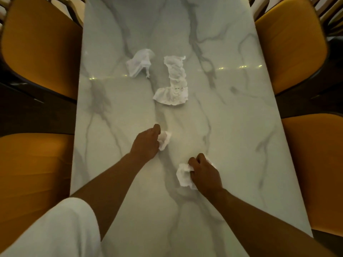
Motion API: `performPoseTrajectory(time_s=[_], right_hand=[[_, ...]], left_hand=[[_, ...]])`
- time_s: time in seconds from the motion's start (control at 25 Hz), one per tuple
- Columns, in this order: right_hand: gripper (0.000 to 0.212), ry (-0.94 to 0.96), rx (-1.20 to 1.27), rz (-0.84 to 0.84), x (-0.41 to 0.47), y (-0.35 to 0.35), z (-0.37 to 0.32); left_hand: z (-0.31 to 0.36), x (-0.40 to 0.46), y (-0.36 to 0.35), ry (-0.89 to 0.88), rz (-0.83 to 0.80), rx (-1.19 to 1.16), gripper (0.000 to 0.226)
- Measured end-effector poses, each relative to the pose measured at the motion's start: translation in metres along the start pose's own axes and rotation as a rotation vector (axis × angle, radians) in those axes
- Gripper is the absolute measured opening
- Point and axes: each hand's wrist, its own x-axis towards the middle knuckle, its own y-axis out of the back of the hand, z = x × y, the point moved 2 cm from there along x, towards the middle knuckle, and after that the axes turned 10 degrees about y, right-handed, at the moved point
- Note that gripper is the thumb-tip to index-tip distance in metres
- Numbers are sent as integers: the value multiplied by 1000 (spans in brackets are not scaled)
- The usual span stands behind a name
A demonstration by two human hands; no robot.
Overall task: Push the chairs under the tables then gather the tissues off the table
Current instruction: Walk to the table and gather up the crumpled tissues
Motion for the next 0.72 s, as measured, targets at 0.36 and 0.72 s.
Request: performPoseTrajectory(time_s=[0.36, 0.72], right_hand=[[67, 5, 229, 104, 106, 48, 0], [83, 13, 283, 216, 175, 57, 12]], left_hand=[[-1, 50, 29, -110, 100, 276, 90], [20, 113, 39, -14, -210, 249, 45]])
